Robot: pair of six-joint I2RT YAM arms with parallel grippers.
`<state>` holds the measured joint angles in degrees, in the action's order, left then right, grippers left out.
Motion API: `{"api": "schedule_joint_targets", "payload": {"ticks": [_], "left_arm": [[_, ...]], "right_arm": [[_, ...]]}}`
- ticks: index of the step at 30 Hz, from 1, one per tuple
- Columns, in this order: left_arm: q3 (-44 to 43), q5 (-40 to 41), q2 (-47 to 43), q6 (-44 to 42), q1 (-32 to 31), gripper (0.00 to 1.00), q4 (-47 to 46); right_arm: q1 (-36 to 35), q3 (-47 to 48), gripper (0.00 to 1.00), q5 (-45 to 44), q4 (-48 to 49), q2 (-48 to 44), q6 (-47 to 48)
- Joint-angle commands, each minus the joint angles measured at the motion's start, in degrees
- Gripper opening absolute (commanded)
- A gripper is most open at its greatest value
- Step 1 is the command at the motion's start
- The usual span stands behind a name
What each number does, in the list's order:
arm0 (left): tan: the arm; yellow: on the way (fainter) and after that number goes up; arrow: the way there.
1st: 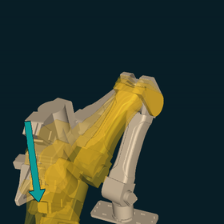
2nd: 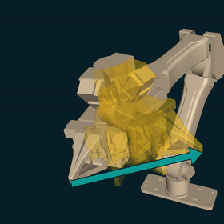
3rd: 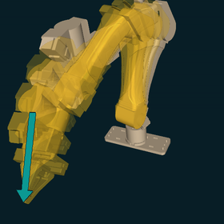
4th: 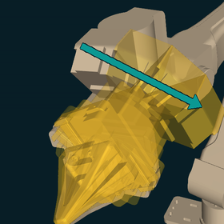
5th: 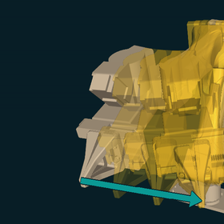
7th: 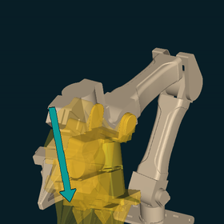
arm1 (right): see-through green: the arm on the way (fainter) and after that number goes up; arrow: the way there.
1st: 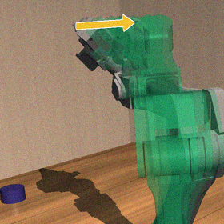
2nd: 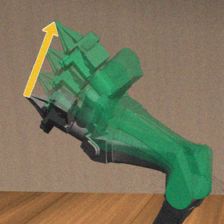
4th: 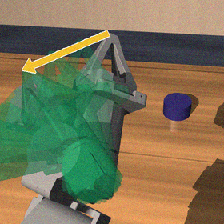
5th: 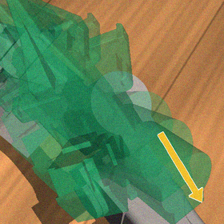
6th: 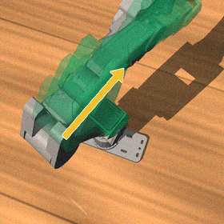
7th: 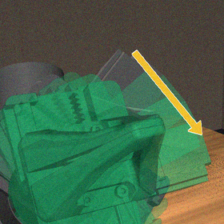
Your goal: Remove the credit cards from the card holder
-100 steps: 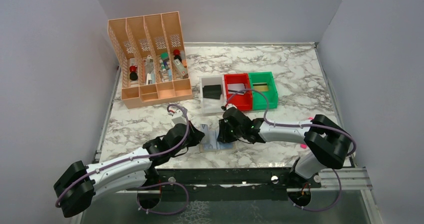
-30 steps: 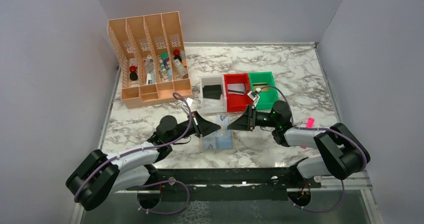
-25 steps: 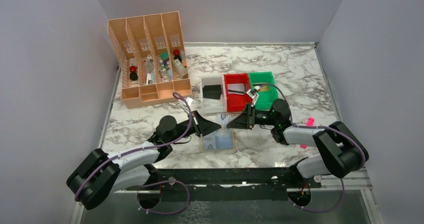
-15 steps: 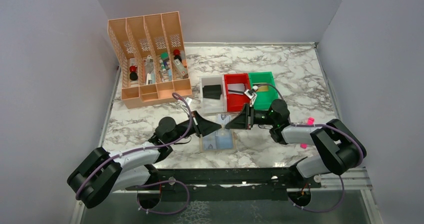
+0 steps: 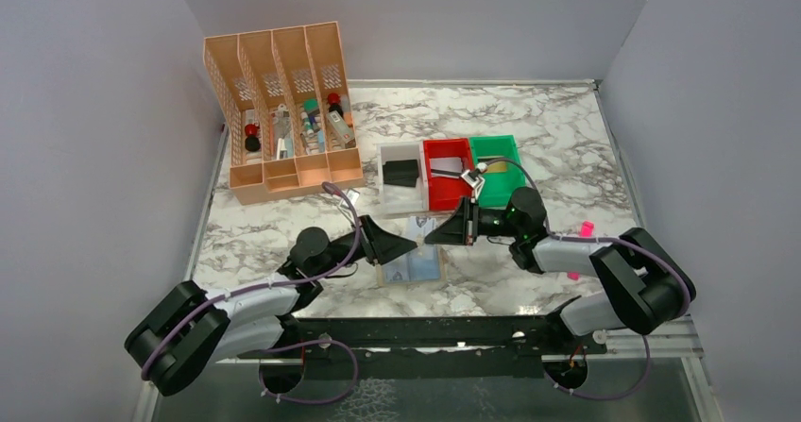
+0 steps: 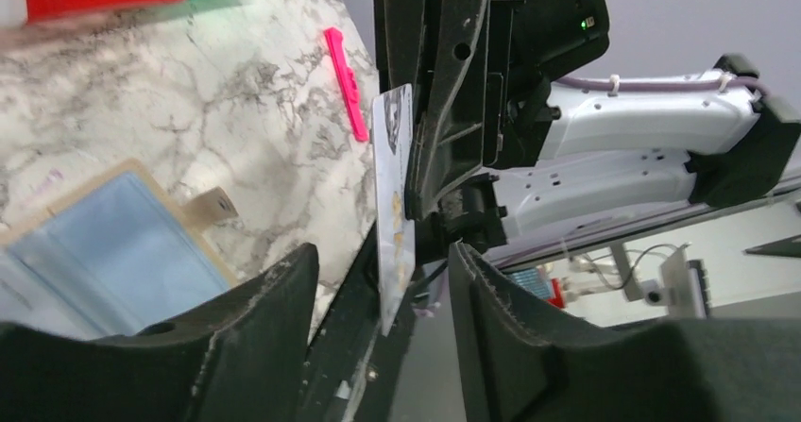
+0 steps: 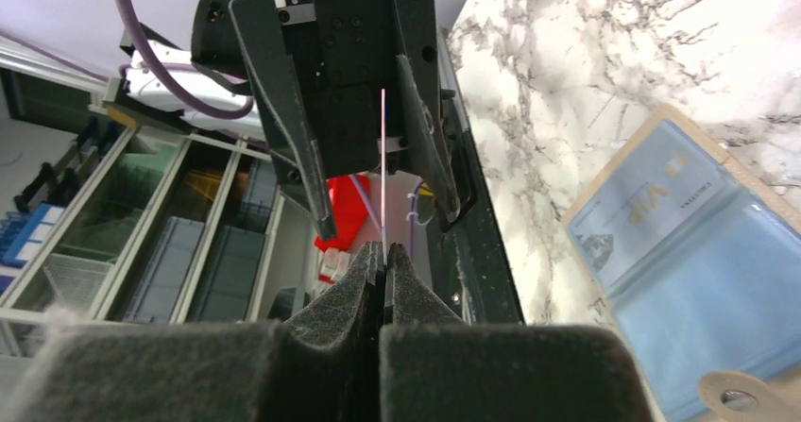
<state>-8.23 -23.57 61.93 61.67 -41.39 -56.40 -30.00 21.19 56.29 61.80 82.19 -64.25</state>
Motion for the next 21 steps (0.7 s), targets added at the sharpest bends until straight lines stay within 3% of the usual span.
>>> {"api": "schedule_joint_targets", "payload": {"ticks": [1,4,7,15,21], "left_arm": [[0.59,2.03,-2.81,-2.09,-0.27,0.66,3.5],[-0.44,3.99,-5.38,-4.75,-0.27,0.83,10.95],[-2.97,6.68,-7.83,-8.59,-0.24,0.92,21.33],[-15.25,23.62,-10.22,-20.53,-0.19,0.97,57.92],[-16.88,28.69,-13.64,-22.34,-0.19,0.98,64.38]], "right_arm": [[-0.15,0.1,0.01,-3.19,-8.58,-3.73,5.59],[-0.15,1.02,0.01,-6.52,-18.85,-7.18,10.9],[-0.15,2.88,0.01,-12.48,-30.92,-11.2,16.86],[-0.15,11.19,0.01,-30.93,-55.2,-17.53,31.26],[-0.15,19.39,0.01,-44.78,-62.48,-16.41,41.73]]}}
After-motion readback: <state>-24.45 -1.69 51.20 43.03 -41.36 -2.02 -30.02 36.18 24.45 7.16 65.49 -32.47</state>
